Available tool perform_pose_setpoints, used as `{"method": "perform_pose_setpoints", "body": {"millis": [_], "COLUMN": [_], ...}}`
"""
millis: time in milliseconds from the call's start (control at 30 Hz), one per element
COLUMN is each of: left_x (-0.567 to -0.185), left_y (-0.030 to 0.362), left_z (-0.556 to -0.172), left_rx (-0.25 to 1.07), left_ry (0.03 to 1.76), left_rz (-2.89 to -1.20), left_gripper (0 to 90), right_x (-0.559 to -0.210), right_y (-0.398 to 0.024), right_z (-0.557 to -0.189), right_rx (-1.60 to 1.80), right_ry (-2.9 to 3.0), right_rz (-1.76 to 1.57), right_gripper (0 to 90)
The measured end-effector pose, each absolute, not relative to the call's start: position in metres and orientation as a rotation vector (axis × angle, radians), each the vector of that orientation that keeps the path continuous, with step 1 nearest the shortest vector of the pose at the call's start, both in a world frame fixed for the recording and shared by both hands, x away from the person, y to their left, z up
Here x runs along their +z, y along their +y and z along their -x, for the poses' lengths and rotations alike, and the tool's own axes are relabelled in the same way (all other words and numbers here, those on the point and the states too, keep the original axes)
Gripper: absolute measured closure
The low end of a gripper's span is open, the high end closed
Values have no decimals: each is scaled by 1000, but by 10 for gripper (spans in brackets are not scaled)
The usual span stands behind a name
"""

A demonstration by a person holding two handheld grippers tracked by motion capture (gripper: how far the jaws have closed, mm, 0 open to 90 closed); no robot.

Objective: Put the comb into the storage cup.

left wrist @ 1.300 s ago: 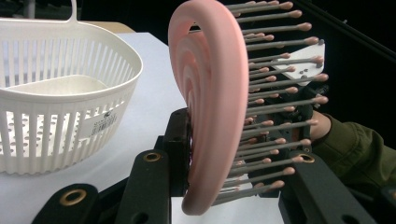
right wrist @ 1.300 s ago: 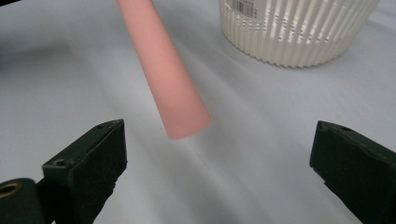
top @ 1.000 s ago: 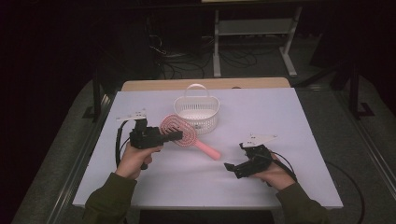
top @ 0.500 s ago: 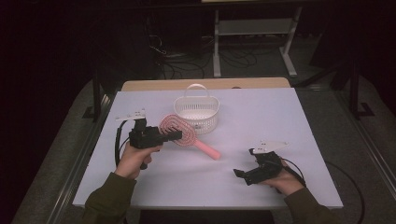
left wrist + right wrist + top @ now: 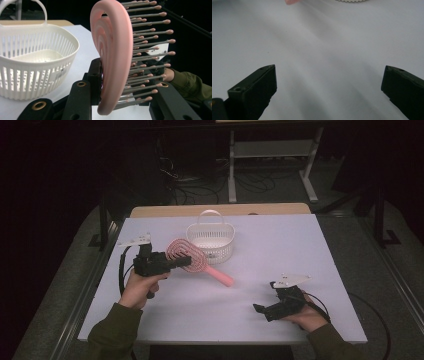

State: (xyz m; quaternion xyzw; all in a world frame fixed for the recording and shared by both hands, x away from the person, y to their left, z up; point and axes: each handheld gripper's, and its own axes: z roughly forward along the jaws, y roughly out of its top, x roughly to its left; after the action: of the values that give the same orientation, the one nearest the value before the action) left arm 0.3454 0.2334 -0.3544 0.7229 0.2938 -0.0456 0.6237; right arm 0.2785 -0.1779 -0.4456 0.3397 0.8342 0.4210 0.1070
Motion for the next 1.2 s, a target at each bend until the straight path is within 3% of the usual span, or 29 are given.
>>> {"method": "perform_pose_setpoints", "body": {"millis": [1200], "left_x": [-301], "left_y": [229], "left_z": [-387], "left_rx": [-28], "left_ry": [597], "left_rz": [-1606], "left_gripper": [652], "right_x": [-443], "right_y": [-180], "right_z": [-280], "right_rx": [1288], "right_ry": [2436], "right_rz": [-1026], "right_gripper": [0]}}
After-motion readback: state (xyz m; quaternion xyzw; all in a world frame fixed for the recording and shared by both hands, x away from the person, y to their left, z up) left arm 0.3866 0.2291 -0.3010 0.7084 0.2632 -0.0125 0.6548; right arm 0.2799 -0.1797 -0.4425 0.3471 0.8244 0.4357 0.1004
